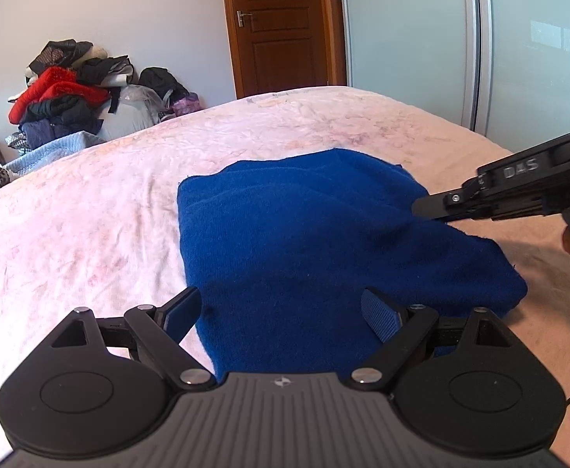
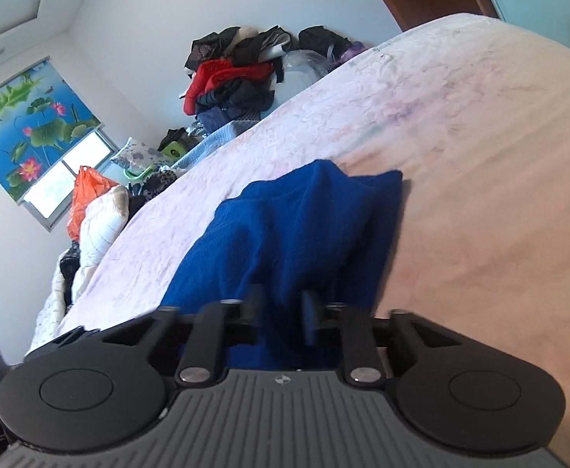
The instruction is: Fold small clothes
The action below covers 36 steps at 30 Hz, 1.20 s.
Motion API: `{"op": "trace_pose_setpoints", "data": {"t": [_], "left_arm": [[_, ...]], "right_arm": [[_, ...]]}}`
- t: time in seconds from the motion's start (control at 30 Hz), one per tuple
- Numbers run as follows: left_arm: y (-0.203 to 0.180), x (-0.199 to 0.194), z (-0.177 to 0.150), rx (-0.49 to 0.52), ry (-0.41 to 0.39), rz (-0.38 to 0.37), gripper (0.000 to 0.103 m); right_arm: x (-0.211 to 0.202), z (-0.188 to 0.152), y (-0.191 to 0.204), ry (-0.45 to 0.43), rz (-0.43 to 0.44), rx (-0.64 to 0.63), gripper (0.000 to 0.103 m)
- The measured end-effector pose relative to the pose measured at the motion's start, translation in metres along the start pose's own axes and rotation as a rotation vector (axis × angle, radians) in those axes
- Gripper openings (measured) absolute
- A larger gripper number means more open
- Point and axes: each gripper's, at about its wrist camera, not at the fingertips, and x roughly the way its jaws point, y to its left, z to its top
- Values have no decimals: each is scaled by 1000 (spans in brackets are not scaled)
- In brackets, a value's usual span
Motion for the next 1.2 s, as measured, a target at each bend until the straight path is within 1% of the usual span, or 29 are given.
{"op": "trace_pose_setpoints", "data": {"t": [0.13,0.2,0.23,0.27,0.3,0.33,0.37,0.4,0.43,0.47,0.5,0.53,0.57,0.6,0.63,0.67,0.7,0.73,0.77,0.8,0.83,0.87,0.9,0.93,1.0,1.03,1.13,1.2], "left_arm": [[-1,0,1,7,-8,-16,90],[-3,3,-1,22,7,-16,90],[-5,4,-2,27,14,-15,90],[-6,5,-3,36,16,-15,90],[-7,5,-4,49,16,-14,90],[-8,4,-5,58,11,-11,90],[-7,3,-5,58,2,-12,90],[-6,2,-5,51,-4,-17,90],[-5,2,-6,42,-4,-26,90],[-3,3,-5,34,3,-35,90],[-3,5,-6,33,14,-38,90],[-4,6,-7,36,21,-33,90],[-5,7,-8,42,24,-25,90],[-6,7,-10,50,25,-18,90],[-7,7,-10,53,23,-14,90],[-8,6,-11,53,22,-15,90],[-8,5,-11,51,24,-17,90],[-8,5,-11,49,27,-17,90],[-8,4,-11,47,29,-16,90],[-7,4,-11,43,31,-15,90],[-7,5,-11,36,34,-14,90],[-6,6,-11,27,38,-13,90],[-5,6,-11,19,41,-13,90],[-5,6,-11,14,44,-12,91],[-4,5,-11,8,48,-8,92],[-4,5,-11,4,51,-7,92],[0,4,-11,-9,58,0,93],[5,5,-11,-26,67,4,93]], "right_arm": [[-3,7,-1,-66,-94,-39,5],[0,10,1,-82,-191,-110,2],[3,11,1,-79,-223,-143,3],[7,11,0,-52,-219,-158,3],[9,11,0,-33,-220,-158,9],[7,9,2,-53,-241,-157,15],[3,7,6,-70,-254,-168,15],[-2,5,12,-87,-248,-191,17],[-8,3,19,-108,-218,-212,17],[-12,0,25,-126,-179,-224,21],[-14,-2,31,-129,-137,-237,28],[-13,-4,36,-110,-108,-257,31],[-8,-7,41,-73,-99,-286,40],[-2,-11,45,-35,-109,-316,41],[6,-14,45,6,-143,-346,41],[13,-18,44,32,-195,-362,40],[16,-19,41,33,-246,-356,42],[15,-19,40,22,-261,-329,47],[11,-20,41,1,-241,-295,45],[6,-20,43,-23,-210,-278,47],[1,-21,47,-43,-190,-275,51],[-1,-23,50,-50,-180,-287,58],[-1,-25,51,-44,-184,-305,65],[2,-28,50,-27,-197,-321,68],[11,-33,45,33,-236,-326,69],[12,-35,43,47,-253,-309,69],[-1,-34,37,8,-220,-238,71],[-6,-35,33,-18,-219,-215,83]]}}
